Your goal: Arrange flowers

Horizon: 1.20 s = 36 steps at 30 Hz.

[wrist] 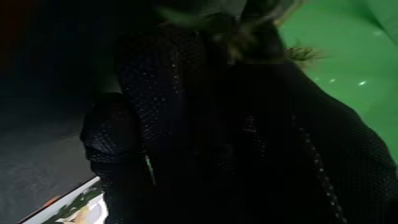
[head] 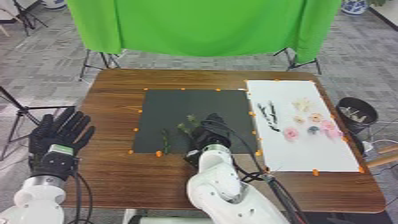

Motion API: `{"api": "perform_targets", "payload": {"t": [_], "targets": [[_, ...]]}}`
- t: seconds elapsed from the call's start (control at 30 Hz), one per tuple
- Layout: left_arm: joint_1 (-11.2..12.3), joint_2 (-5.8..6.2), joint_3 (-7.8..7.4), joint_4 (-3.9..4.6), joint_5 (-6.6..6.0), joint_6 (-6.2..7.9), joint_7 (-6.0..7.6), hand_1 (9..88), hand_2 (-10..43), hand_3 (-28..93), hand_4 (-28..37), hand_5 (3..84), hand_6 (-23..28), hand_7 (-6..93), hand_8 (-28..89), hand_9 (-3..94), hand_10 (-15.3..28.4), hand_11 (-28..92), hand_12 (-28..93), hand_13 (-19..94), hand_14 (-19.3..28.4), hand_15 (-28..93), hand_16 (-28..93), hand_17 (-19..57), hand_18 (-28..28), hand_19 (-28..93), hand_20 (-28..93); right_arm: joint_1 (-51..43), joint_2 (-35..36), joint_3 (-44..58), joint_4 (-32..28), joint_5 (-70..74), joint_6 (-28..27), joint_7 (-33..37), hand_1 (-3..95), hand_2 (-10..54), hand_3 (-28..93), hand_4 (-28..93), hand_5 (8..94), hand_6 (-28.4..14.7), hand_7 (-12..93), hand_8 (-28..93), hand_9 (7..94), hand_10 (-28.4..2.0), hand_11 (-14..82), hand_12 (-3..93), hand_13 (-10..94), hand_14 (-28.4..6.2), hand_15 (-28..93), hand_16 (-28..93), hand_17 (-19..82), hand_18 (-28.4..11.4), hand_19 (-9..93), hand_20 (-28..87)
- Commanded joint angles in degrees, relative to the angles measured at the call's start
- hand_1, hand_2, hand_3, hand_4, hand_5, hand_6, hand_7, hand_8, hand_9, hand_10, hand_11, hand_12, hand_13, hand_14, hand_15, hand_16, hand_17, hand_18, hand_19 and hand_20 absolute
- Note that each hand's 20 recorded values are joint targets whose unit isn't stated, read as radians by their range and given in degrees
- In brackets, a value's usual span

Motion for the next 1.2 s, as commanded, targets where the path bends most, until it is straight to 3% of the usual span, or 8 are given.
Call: {"api": "perform_targets", "payload": {"t": [0.03,0.37,0.57,0.77,0.93,1.0,1.1,1.2], "targets": [[2.53,-0.20,-1.86,-0.64,-0.42,-0.72,1.80,28.7,18.8,71,-28.3,46.3,9.6,18.7,-10,40.3,16.8,24,11,29,16.1,42,-10,-6.5,14.6,44,8,0.78,3.69,-3.38,-3.01,0.95,-1.62,0.17,47.2,-9.5,77,-24,73.0,-6.3,16,2,77.8,-17.4,17.3,15.9,79,-12.6,49,25,44,-26.9,93,25],[3.50,-0.26,-1.65,-0.89,-0.63,-0.82,1.87,28.8,18.8,71,-28.3,46.4,9.6,18.9,-10,40.4,16.9,24,11,29,16.1,42,-10,-6.4,14.6,44,8,0.46,3.37,-3.19,-4.23,-0.34,-0.54,-0.71,44.7,-9.5,80,-24,70.1,-6.8,15,-10,74.3,-18.5,15.5,14.7,79,-12.9,48,23,44,-27.1,93,23],[4.80,0.19,-1.99,-1.13,-1.07,-1.40,3.52,28.8,18.7,71,-28.3,46.3,9.5,19.0,-10,40.4,16.9,24,11,29,16.1,42,-10,-6.4,14.6,44,8,1.76,5.36,-4.66,-7.44,1.82,-0.63,-1.64,43.7,-9.5,80,-23,68.2,-9.5,11,-12,73.0,-19.9,13.0,11.9,80,-12.4,46,22,45,-27.1,93,21],[4.37,-0.04,-1.89,-0.85,-0.51,-2.00,2.89,28.8,18.7,71,-28.3,46.2,9.5,19.1,-10,40.3,16.8,24,11,29,16.1,42,-10,-6.4,14.6,44,8,2.84,6.89,-5.40,-8.44,-0.46,0.92,-1.30,42.8,-9.5,79,-23,67.5,-10.8,9,-12,71.6,-20.6,11.9,10.6,82,-12.4,44,22,45,-27.1,93,19],[4.98,-1.70,-2.31,-0.86,-0.48,-1.68,1.76,28.8,18.7,71,-28.3,46.2,9.6,18.9,-10,40.2,16.8,24,11,29,16.0,42,-10,-6.4,14.6,44,8,1.49,8.21,-2.85,-9.46,-3.71,1.80,-1.00,42.2,-9.5,78,-22,66.5,-11.3,9,-11,67.0,-22.1,11.3,8.6,83,-12.0,43,22,47,-26.9,93,18],[5.33,-1.63,-2.18,-1.10,-0.85,-1.63,3.62,28.8,18.8,71,-28.3,46.2,9.6,18.8,-10,40.3,16.8,24,11,29,16.0,42,-10,-6.4,14.6,44,8,2.66,9.48,-0.50,-9.13,-4.82,2.22,-1.36,42.0,-9.5,78,-22,66.4,-11.5,9,-11,65.4,-22.4,11.4,8.0,83,-11.9,43,22,47,-26.8,93,18],[4.60,-0.98,-0.95,-1.39,0.45,-1.62,3.07,28.8,18.7,71,-28.3,46.2,9.6,18.7,-10,40.2,16.8,24,11,29,16.0,42,-10,-6.4,14.6,44,8,5.40,14.18,2.68,-7.63,-7.71,1.58,-0.56,41.8,-9.5,78,-22,65.9,-10.8,9,-11,63.3,-22.3,11.6,8.1,83,-11.7,44,23,47,-26.7,93,18],[4.02,-1.26,-0.50,-1.41,2.38,-2.12,1.24,28.8,18.7,71,-28.3,46.2,9.6,18.5,-10,40.2,16.8,24,11,29,16.0,42,-10,-6.4,14.6,44,8,8.74,17.57,6.02,-4.62,-5.24,-7.74,-0.63,40.2,-9.5,79,-22,59.5,-11.6,9,-10,57.7,-22.4,11.4,8.6,81,-12.0,47,23,46,-26.7,93,19]]}}
